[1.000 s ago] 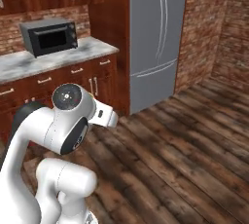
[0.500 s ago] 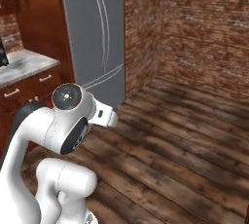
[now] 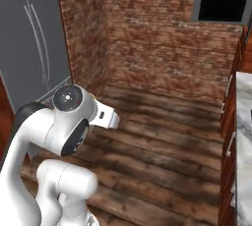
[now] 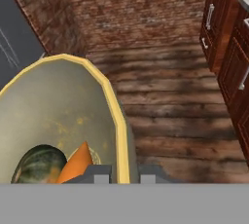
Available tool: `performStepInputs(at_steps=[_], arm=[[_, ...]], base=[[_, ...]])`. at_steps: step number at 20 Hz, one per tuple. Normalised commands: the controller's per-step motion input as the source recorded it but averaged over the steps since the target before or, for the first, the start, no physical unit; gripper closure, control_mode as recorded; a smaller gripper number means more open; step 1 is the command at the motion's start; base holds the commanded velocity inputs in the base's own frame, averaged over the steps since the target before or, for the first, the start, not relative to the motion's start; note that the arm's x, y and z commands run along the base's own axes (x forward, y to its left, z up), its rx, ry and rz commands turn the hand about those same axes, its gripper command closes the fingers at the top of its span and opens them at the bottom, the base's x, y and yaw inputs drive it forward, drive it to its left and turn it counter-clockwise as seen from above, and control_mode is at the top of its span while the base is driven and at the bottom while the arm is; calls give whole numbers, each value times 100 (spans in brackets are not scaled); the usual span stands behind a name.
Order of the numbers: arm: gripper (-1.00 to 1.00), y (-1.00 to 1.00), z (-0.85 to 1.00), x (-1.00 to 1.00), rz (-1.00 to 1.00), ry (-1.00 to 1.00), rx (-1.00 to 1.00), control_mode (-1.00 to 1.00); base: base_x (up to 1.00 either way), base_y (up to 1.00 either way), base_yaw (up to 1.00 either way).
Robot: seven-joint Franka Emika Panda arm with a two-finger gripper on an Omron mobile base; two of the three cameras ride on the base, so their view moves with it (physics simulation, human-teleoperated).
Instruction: Place the bowl containing the squash and carrot in the microwave. Close the microwave door and press the start button to microwave the meal.
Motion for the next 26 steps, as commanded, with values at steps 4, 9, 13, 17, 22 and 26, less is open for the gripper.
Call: performStepInputs(at_steps=[4, 9, 13, 17, 22, 26], arm=[[100, 0, 0, 0, 0, 0, 0, 100], [100, 0, 0, 0, 0, 0, 0, 100], [100, 0, 0, 0, 0, 0, 0, 100], [100, 0, 0, 0, 0, 0, 0, 100], [100, 0, 0, 0, 0, 0, 0, 100], [100, 0, 0, 0, 0, 0, 0, 100]], base=[[100, 1, -37], [100, 11, -33], [100, 31, -28], [100, 45, -25], [100, 50, -22], [100, 31, -27]])
